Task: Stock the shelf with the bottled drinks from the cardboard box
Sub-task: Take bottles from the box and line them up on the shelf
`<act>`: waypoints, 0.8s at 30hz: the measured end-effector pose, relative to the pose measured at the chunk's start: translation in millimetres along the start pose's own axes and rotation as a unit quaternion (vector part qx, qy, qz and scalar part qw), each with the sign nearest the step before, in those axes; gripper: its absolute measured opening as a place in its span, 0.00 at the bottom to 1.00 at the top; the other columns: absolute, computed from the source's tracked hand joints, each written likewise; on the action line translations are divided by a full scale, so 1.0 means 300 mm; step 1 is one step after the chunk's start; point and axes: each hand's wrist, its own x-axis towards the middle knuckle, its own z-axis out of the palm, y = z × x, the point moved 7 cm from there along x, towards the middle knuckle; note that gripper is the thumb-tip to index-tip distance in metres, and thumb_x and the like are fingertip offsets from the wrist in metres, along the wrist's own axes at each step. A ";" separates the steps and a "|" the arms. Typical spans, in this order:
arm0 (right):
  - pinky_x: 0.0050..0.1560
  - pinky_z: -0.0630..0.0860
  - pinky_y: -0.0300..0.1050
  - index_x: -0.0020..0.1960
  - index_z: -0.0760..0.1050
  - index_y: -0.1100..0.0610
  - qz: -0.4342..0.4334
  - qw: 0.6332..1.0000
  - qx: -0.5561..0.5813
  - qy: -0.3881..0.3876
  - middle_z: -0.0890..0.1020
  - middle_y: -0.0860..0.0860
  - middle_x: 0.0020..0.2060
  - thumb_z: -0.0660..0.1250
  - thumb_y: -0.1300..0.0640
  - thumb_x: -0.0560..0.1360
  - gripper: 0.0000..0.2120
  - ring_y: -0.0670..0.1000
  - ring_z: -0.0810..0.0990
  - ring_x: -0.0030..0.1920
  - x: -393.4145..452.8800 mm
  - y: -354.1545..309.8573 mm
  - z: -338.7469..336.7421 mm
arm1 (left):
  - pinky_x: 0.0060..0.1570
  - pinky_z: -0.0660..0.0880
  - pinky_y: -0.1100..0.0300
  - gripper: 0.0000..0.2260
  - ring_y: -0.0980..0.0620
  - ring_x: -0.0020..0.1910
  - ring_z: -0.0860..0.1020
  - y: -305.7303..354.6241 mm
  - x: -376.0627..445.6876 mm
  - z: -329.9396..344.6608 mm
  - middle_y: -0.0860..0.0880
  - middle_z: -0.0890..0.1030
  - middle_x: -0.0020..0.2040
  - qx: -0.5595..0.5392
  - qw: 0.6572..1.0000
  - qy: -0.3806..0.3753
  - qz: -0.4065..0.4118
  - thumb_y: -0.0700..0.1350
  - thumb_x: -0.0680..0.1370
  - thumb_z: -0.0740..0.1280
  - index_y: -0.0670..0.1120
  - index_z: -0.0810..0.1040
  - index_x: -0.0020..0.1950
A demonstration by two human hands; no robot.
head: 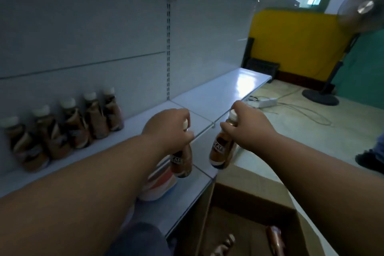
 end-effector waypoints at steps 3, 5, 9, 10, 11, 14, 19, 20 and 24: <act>0.40 0.73 0.48 0.52 0.68 0.52 -0.036 0.999 0.023 0.004 0.78 0.53 0.42 0.69 0.43 0.73 0.17 0.55 0.75 0.42 0.140 -0.100 0.041 | 0.38 0.67 0.57 0.07 0.49 0.43 0.74 -0.094 0.093 -0.051 0.53 0.74 0.43 0.021 1.000 0.010 -0.009 0.54 0.73 0.68 0.54 0.72 0.44; 0.42 0.77 0.50 0.53 0.68 0.52 -0.061 0.997 0.048 0.001 0.78 0.53 0.43 0.68 0.43 0.73 0.17 0.55 0.77 0.42 0.230 -0.170 0.081 | 0.39 0.69 0.56 0.08 0.50 0.44 0.74 -0.165 0.160 -0.070 0.52 0.74 0.45 0.031 0.999 0.003 -0.015 0.55 0.73 0.69 0.54 0.71 0.45; 0.37 0.73 0.46 0.53 0.66 0.53 -0.098 0.990 0.097 -0.020 0.75 0.51 0.39 0.67 0.47 0.76 0.14 0.53 0.75 0.40 0.390 -0.285 0.195 | 0.43 0.73 0.53 0.09 0.48 0.44 0.75 -0.315 0.290 -0.099 0.50 0.73 0.47 0.066 0.997 -0.010 -0.029 0.51 0.73 0.71 0.51 0.73 0.48; 0.35 0.71 0.45 0.53 0.66 0.54 -0.103 0.989 0.104 -0.028 0.75 0.51 0.39 0.67 0.49 0.76 0.13 0.53 0.75 0.40 0.426 -0.306 0.227 | 0.43 0.73 0.53 0.09 0.48 0.44 0.75 -0.351 0.322 -0.105 0.49 0.74 0.48 0.086 0.996 -0.013 -0.034 0.50 0.73 0.71 0.51 0.73 0.49; 0.35 0.70 0.45 0.52 0.65 0.55 -0.108 0.987 0.110 -0.038 0.75 0.52 0.40 0.66 0.49 0.77 0.13 0.53 0.75 0.40 0.457 -0.331 0.257 | 0.42 0.73 0.53 0.09 0.48 0.44 0.75 -0.384 0.351 -0.113 0.49 0.74 0.48 0.110 0.993 -0.013 -0.035 0.49 0.73 0.71 0.50 0.73 0.50; 0.38 0.73 0.47 0.53 0.65 0.56 -0.110 0.983 0.127 -0.069 0.77 0.54 0.43 0.66 0.51 0.77 0.13 0.55 0.77 0.42 0.538 -0.401 0.356 | 0.42 0.75 0.52 0.11 0.49 0.43 0.75 -0.480 0.410 -0.131 0.49 0.75 0.49 0.152 0.988 -0.009 -0.037 0.45 0.72 0.70 0.49 0.72 0.51; 0.43 0.76 0.49 0.56 0.65 0.59 -0.107 0.980 0.135 -0.103 0.78 0.56 0.46 0.62 0.53 0.78 0.12 0.54 0.78 0.43 0.673 -0.487 0.497 | 0.39 0.78 0.50 0.23 0.50 0.39 0.75 -0.586 0.497 -0.136 0.51 0.75 0.46 0.232 0.970 -0.039 -0.061 0.45 0.61 0.78 0.51 0.68 0.48; 0.44 0.75 0.50 0.58 0.65 0.60 -0.101 0.980 0.132 -0.109 0.78 0.56 0.47 0.61 0.54 0.78 0.12 0.55 0.78 0.45 0.702 -0.501 0.524 | 0.39 0.78 0.50 0.24 0.50 0.39 0.75 -0.601 0.507 -0.141 0.50 0.75 0.47 0.232 0.969 -0.046 -0.067 0.46 0.60 0.78 0.51 0.67 0.48; 0.45 0.78 0.51 0.57 0.65 0.60 -0.062 0.973 0.166 -0.144 0.76 0.57 0.48 0.62 0.56 0.78 0.12 0.56 0.79 0.46 0.791 -0.547 0.628 | 0.38 0.77 0.52 0.26 0.49 0.40 0.76 -0.665 0.526 -0.126 0.49 0.76 0.48 0.230 0.965 -0.055 -0.116 0.47 0.60 0.79 0.50 0.69 0.50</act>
